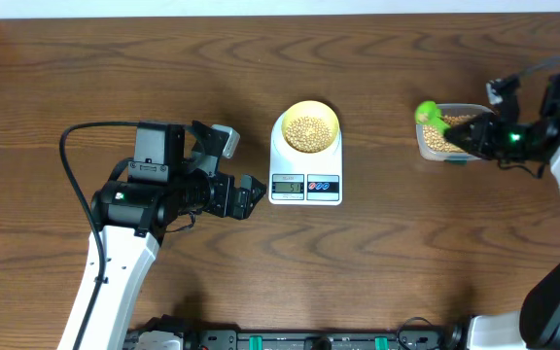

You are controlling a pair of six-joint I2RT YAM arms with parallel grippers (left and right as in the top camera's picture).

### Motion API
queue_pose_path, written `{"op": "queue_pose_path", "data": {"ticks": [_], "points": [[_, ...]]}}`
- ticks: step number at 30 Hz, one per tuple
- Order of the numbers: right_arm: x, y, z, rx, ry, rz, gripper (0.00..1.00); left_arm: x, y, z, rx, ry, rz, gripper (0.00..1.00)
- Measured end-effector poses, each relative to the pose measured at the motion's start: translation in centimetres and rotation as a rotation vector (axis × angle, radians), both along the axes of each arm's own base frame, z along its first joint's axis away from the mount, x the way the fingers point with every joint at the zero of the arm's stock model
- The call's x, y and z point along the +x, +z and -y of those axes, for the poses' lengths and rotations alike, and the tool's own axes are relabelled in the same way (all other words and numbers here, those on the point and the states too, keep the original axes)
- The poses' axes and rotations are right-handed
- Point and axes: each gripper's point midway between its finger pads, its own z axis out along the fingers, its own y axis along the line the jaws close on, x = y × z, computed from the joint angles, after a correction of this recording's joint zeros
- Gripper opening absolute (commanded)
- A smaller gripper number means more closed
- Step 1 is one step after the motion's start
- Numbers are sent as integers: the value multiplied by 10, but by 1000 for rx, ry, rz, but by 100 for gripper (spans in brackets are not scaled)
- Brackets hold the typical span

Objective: Scoop item into bowl and weigh 50g on scale
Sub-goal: 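Move the scoop right and lower it into the soybean tub, then lift the green scoop out of the tub with the right gripper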

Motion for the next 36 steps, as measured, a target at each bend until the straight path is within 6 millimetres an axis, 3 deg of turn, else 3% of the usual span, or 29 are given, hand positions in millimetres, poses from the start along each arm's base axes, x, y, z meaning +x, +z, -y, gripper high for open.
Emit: {"op": "queue_pose_path", "data": {"ticks": [13,20,36], "points": [[-6,-23,43,-274,-42,-44,1,0,0,0,0,0,0,98],[-9,-13,67,-457,-88,-31,1,0,0,0,0,0,0,98],[-7,-15,60,-851,-2,-52,1,0,0,0,0,0,0,98]]}}
